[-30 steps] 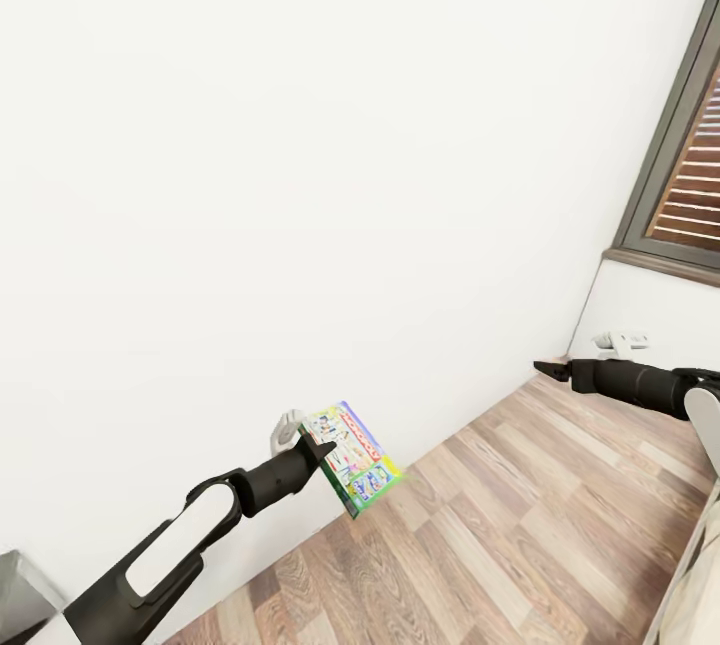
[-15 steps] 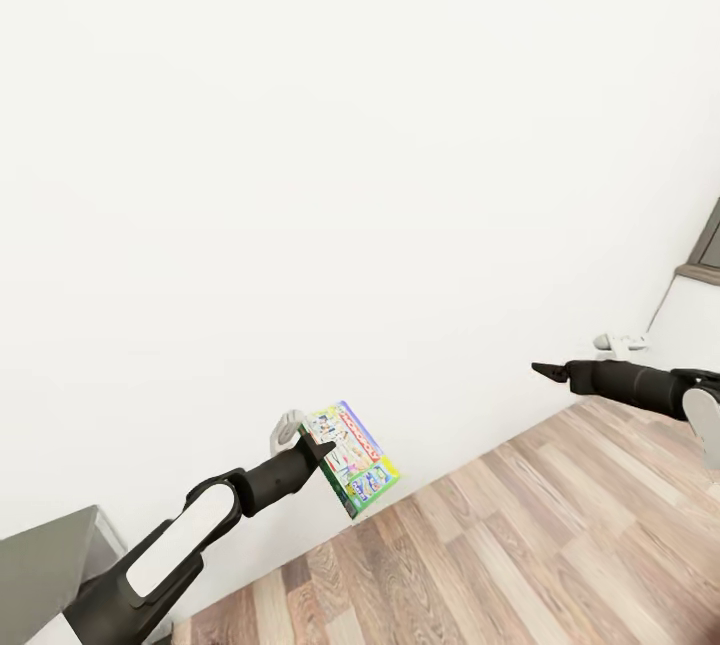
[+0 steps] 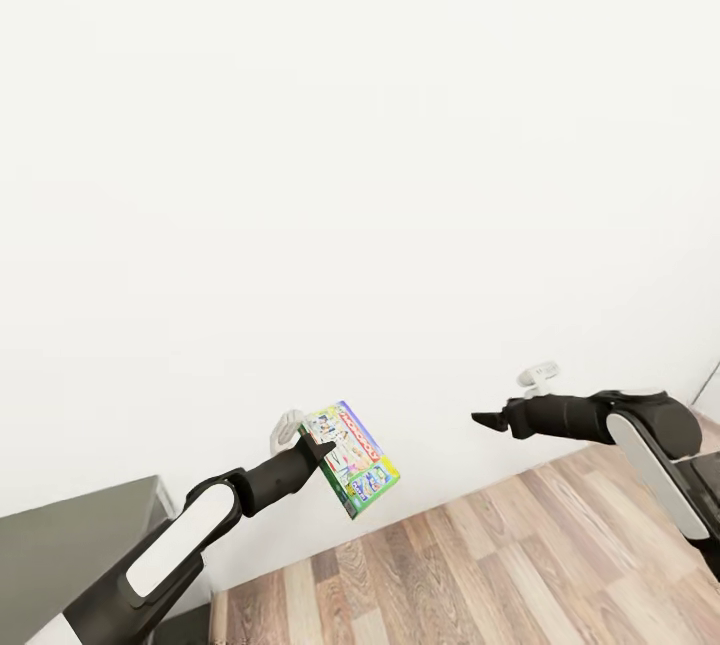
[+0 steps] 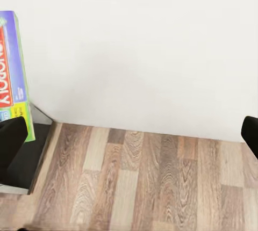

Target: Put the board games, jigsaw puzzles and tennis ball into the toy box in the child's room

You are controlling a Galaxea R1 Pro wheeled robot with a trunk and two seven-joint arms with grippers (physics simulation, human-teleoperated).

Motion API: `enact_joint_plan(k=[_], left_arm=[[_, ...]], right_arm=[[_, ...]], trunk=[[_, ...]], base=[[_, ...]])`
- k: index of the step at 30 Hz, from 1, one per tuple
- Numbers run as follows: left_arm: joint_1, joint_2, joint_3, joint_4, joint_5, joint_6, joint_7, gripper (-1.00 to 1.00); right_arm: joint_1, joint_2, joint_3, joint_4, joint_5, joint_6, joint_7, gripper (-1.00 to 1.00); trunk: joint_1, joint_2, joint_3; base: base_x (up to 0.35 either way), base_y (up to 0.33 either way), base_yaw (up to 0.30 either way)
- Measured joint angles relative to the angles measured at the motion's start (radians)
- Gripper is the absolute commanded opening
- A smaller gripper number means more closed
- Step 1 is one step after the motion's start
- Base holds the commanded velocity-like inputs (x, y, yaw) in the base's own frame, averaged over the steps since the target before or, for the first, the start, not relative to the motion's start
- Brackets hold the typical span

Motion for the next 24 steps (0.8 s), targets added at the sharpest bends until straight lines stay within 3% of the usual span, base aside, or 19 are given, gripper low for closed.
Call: enact_joint_plan(k=[5, 10, 16, 24], left_arm=[[0.0, 0.0, 0.0, 0.0, 0.0, 0.0, 0.0, -1.0], [0.0, 0.0, 0.0, 0.0, 0.0, 0.0, 0.0, -1.0], [0.0, 0.0, 0.0, 0.0, 0.0, 0.0, 0.0, -1.0], [0.001, 0.005, 0.001, -0.015, 0.003, 0.004, -0.017, -1.0]], right_arm=[[0.0, 0.001, 0.006, 0.0, 0.001, 0.0, 0.002, 1.0], [0.0, 0.0, 0.011, 0.001, 0.004, -0.103, 0.008, 1.0], [0.002, 0.0, 0.011, 0.0, -0.001, -0.034, 0.011, 1.0], [0.002, 0.0, 0.007, 0.001, -0.001, -0.032, 0.012, 1.0]], trunk=[[-0.019, 0.035, 0.016], [-0.038, 0.07, 0.031], [-0.061, 0.112, 0.05], [-0.092, 0.168, 0.075]], base=[[0.0, 0.0, 0.097], [0.0, 0.0, 0.01], [0.0, 0.0, 0.006], [0.0, 0.0, 0.285]])
